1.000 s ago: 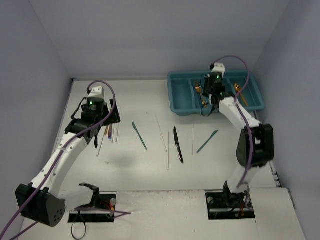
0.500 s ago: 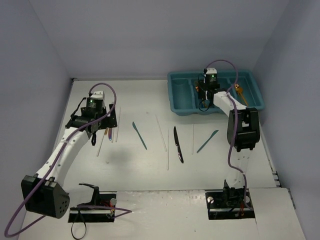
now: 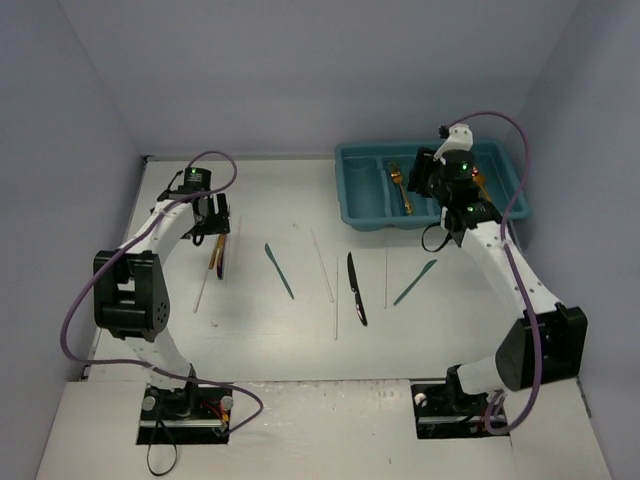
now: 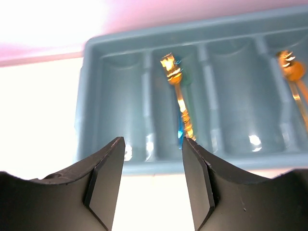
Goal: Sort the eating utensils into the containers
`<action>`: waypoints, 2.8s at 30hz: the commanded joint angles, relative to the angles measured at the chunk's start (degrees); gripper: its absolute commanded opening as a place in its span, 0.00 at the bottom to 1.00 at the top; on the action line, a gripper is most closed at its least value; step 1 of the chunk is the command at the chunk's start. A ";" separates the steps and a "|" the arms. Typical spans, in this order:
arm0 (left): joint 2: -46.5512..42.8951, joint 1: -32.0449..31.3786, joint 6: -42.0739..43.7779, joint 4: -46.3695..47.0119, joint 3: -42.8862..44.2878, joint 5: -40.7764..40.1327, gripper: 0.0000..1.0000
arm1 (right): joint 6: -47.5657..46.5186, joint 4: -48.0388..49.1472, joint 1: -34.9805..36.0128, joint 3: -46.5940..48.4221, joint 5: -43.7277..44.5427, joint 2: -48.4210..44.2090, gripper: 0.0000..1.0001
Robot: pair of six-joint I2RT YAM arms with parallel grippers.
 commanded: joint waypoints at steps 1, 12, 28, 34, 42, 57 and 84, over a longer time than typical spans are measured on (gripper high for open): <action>2.72 0.07 1.42 0.85 4.11 0.49 0.76 | 3.09 1.60 3.89 -5.89 0.07 -5.51 0.48; 9.10 0.07 1.53 4.90 9.29 1.94 0.53 | 5.17 1.68 5.06 -15.47 -1.76 -10.64 0.48; 20.34 0.07 1.30 13.76 20.23 3.87 0.62 | 5.25 1.60 4.97 -17.52 -4.40 -12.07 0.49; 24.15 0.24 2.48 14.94 23.83 4.17 0.62 | 5.34 1.56 5.06 -17.74 -4.65 -12.16 0.49; 28.29 1.84 2.73 14.65 25.90 5.95 0.62 | 5.51 1.60 5.02 -18.35 -5.00 -11.73 0.49; 27.79 2.35 2.19 13.31 24.50 8.27 0.48 | 6.39 1.68 5.06 -17.87 -6.69 -10.22 0.49; 11.31 0.39 6.12 25.41 16.77 0.00 0.13 | 6.64 1.60 5.37 -17.54 -8.86 -11.53 0.49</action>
